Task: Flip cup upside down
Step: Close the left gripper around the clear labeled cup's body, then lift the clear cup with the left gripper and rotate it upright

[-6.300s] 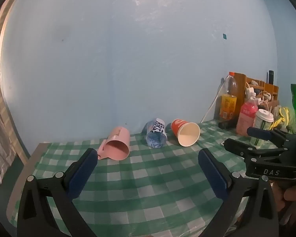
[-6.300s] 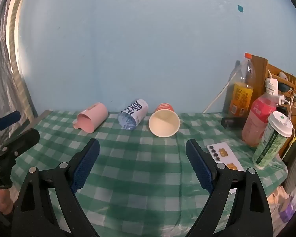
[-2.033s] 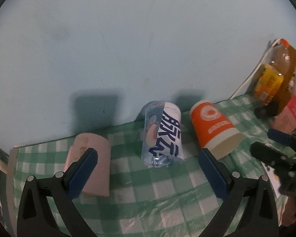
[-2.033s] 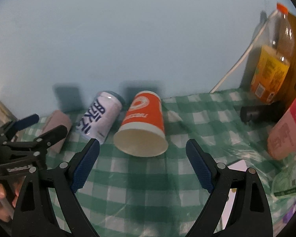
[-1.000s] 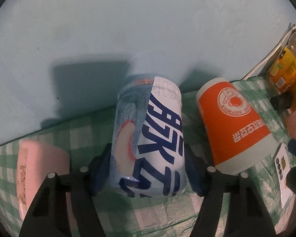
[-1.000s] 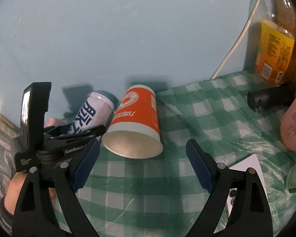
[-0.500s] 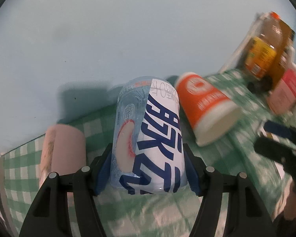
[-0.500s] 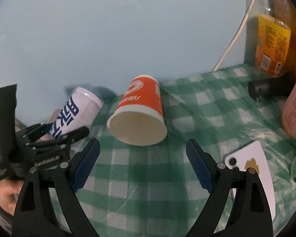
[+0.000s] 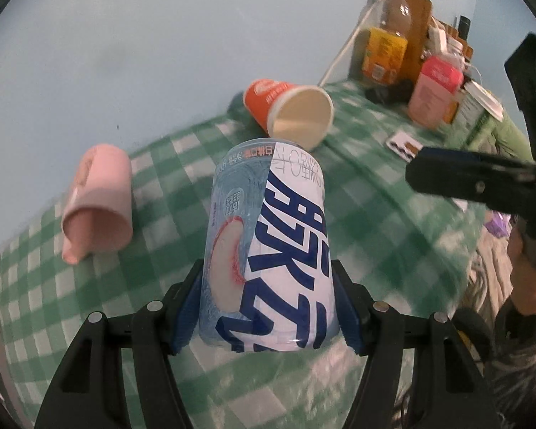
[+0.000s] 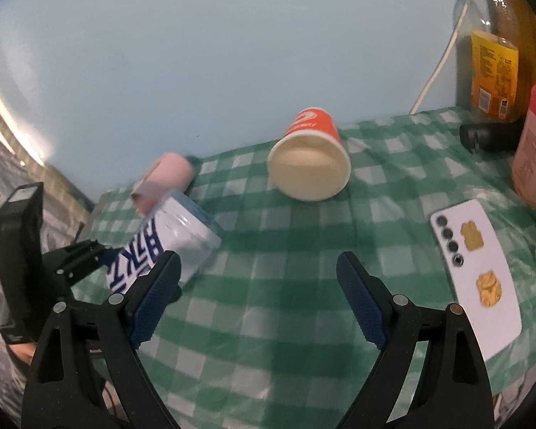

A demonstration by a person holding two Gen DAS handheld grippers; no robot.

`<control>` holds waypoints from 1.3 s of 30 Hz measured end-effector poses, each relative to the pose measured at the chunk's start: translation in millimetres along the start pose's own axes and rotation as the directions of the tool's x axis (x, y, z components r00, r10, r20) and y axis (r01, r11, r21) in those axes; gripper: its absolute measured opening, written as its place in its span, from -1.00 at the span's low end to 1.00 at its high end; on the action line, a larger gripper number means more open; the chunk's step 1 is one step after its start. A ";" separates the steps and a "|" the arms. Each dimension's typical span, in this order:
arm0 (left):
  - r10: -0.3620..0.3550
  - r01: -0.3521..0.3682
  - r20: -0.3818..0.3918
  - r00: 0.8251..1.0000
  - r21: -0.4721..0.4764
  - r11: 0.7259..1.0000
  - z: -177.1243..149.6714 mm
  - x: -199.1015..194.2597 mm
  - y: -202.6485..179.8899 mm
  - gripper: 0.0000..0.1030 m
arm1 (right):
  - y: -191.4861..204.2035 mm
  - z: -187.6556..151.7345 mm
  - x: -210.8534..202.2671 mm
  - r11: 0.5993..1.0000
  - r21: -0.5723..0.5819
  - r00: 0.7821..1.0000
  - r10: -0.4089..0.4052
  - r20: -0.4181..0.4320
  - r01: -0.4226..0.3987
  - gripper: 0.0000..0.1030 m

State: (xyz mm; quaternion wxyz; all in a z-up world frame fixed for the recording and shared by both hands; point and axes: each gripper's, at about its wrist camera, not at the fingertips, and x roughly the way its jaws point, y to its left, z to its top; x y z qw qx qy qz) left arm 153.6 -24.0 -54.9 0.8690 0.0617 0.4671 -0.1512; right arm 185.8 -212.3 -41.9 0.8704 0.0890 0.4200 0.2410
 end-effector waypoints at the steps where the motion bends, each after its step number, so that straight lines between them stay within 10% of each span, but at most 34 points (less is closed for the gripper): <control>1: -0.002 0.002 -0.001 1.000 0.001 1.000 -3.1 1.0 -2.2 0.31 | 1.3 -2.3 -1.0 1.000 -0.005 1.000 0.003 0.001 -0.003 0.71; 17: -0.024 0.023 -0.066 0.998 -0.011 1.000 -27.0 14.5 2.6 0.34 | 5.4 -15.7 6.7 1.000 0.008 0.999 0.017 -0.029 -0.017 0.71; 23: 0.010 -0.008 -0.086 0.996 0.027 1.000 -30.1 13.1 -2.4 0.63 | 5.7 -15.0 8.0 1.000 0.009 0.999 0.019 -0.031 -0.019 0.71; 34: 0.063 -0.060 0.076 0.995 -0.033 0.998 -46.2 -40.3 6.3 0.83 | 10.9 -18.4 6.5 0.997 0.052 0.997 0.064 -0.031 -0.063 0.71; 39: 0.067 -0.032 0.256 0.964 -0.141 0.990 -50.3 -77.8 25.4 1.00 | 15.2 -21.4 12.5 0.990 0.100 0.993 0.105 -0.050 -0.100 0.71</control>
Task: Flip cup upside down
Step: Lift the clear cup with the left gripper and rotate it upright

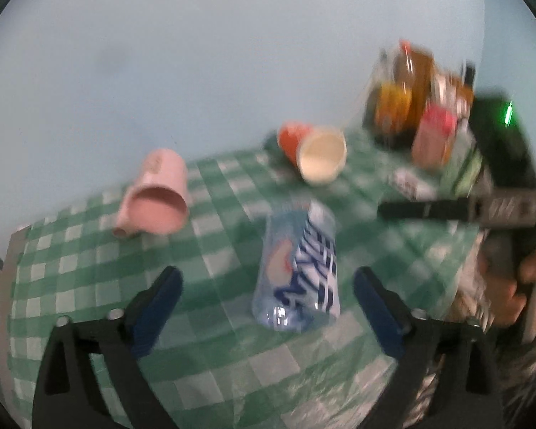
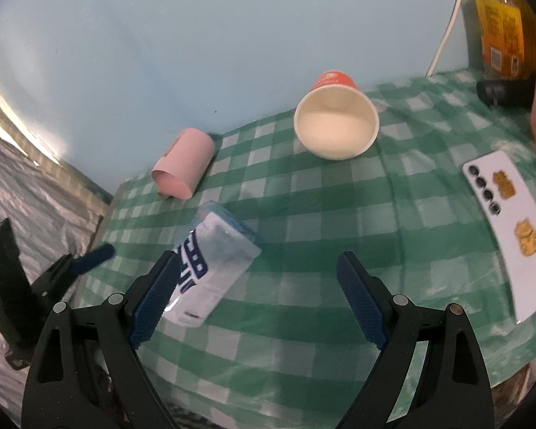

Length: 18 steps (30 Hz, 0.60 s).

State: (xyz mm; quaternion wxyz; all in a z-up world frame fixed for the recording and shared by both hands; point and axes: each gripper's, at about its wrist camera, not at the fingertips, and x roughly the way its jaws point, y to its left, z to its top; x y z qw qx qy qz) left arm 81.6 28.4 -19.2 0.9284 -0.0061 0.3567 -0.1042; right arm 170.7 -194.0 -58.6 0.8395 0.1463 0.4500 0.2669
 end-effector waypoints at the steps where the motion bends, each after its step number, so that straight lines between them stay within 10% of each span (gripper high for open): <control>1: 0.001 0.000 0.034 0.999 -0.027 1.000 1.0 -4.2 4.6 1.00 | 1.2 -0.7 2.1 1.000 0.009 1.000 0.009 -0.007 -0.009 0.71; 18: 0.056 -0.044 0.097 0.994 -0.119 0.992 1.1 -12.5 35.4 1.00 | 11.0 2.2 61.9 0.968 0.229 0.985 0.134 -0.107 -0.106 0.71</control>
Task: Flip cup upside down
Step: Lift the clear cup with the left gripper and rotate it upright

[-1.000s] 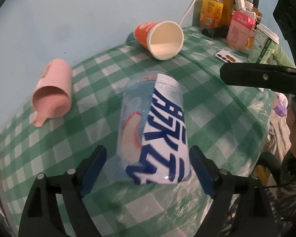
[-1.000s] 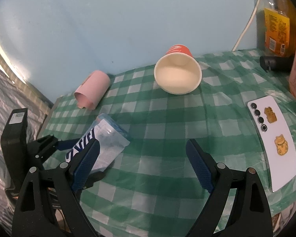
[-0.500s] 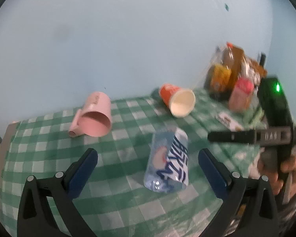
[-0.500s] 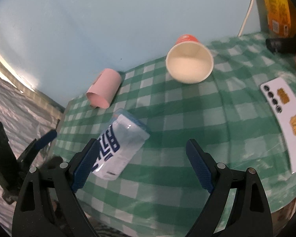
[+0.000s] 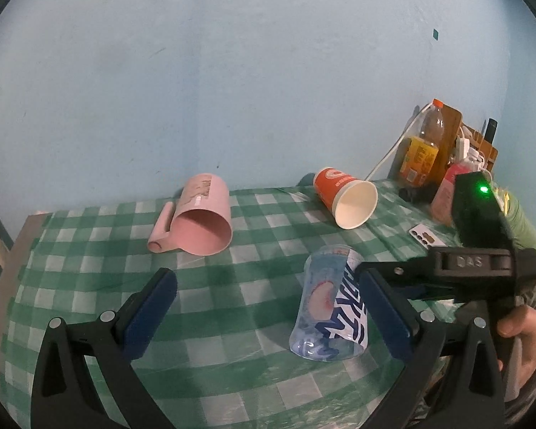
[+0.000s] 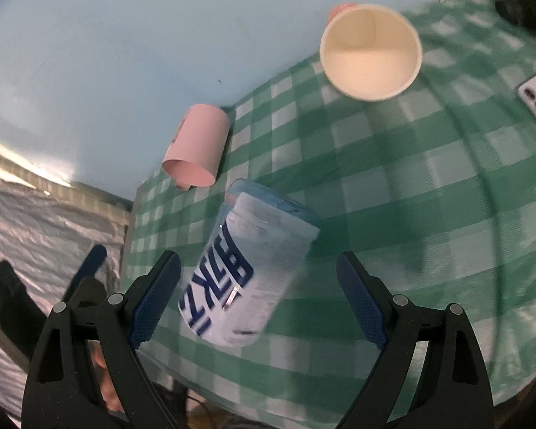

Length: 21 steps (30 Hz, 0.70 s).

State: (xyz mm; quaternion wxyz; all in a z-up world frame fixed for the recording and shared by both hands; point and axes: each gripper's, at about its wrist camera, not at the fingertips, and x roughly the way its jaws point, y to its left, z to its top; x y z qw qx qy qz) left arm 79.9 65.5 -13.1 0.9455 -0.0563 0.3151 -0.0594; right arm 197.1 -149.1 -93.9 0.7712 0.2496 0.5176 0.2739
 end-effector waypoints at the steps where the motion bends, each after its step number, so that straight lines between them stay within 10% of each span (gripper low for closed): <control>1: -0.001 0.001 0.000 1.000 -0.001 1.000 0.0 -0.1 0.7 1.00 | 0.7 1.8 4.8 1.000 0.011 1.000 0.001 -0.009 -0.001 0.71; 21: -0.009 0.009 -0.015 1.000 -0.005 1.000 -0.5 1.9 2.4 1.00 | -11.5 17.6 25.1 0.999 0.047 1.000 0.028 -0.011 -0.028 0.45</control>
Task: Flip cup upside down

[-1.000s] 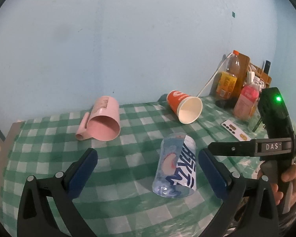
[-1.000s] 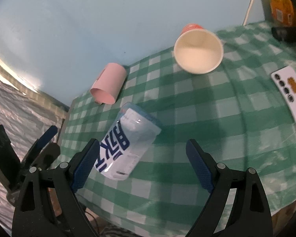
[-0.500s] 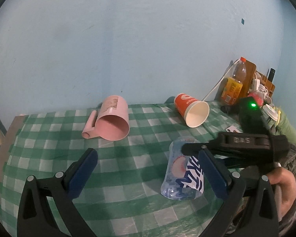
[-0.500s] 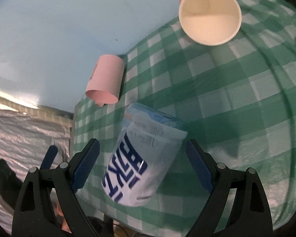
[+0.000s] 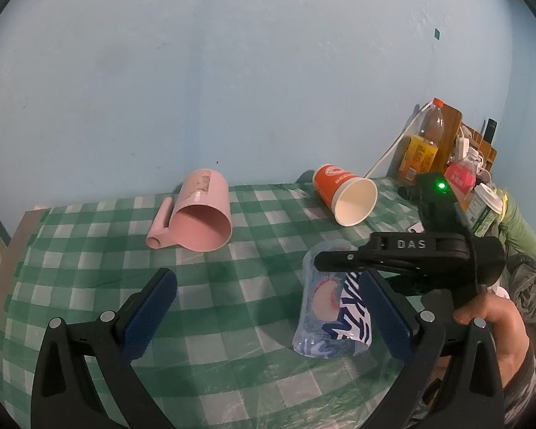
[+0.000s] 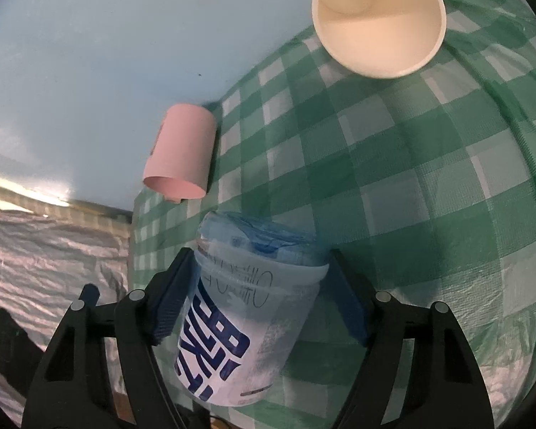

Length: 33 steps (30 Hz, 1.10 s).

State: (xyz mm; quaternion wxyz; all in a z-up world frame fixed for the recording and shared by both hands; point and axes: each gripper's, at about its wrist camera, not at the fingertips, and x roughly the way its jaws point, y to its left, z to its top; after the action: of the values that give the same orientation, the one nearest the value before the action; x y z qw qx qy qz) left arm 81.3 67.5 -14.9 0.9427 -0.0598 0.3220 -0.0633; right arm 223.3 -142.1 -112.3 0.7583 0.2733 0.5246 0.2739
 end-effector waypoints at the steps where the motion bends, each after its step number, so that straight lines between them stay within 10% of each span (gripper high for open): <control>1: 0.001 -0.001 0.000 1.000 -0.001 1.000 0.3 0.1 0.3 1.00 | 2.1 -0.9 -2.9 1.000 -0.015 1.000 0.000 0.014 0.000 0.45; 8: 0.014 -0.013 0.015 1.000 -0.028 1.000 1.9 -4.6 9.2 1.00 | 49.1 -18.5 -38.8 0.947 -0.290 0.972 -0.070 0.226 0.136 0.45; 15: 0.026 -0.024 0.018 0.999 -0.083 0.996 2.6 -8.1 25.3 1.00 | 112.9 -69.7 -40.6 0.648 -0.540 0.791 -0.165 0.589 0.538 0.45; 20: 0.022 -0.020 0.018 1.000 -0.110 0.994 4.3 -8.1 32.8 1.00 | 125.7 -77.7 -20.9 0.546 -0.560 0.736 -0.168 0.656 0.624 0.45; 33: 0.015 -0.014 0.007 1.000 -0.096 0.995 2.1 -5.1 29.2 1.00 | 109.0 -74.9 -2.1 0.511 -0.580 0.752 -0.234 0.616 0.634 0.45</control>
State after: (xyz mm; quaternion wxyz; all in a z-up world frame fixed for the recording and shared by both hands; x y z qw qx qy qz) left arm 81.0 97.3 -14.7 0.9404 -0.1029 0.3215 -0.0409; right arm 137.8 -57.7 -56.9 0.9449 -0.1616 0.2139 0.1879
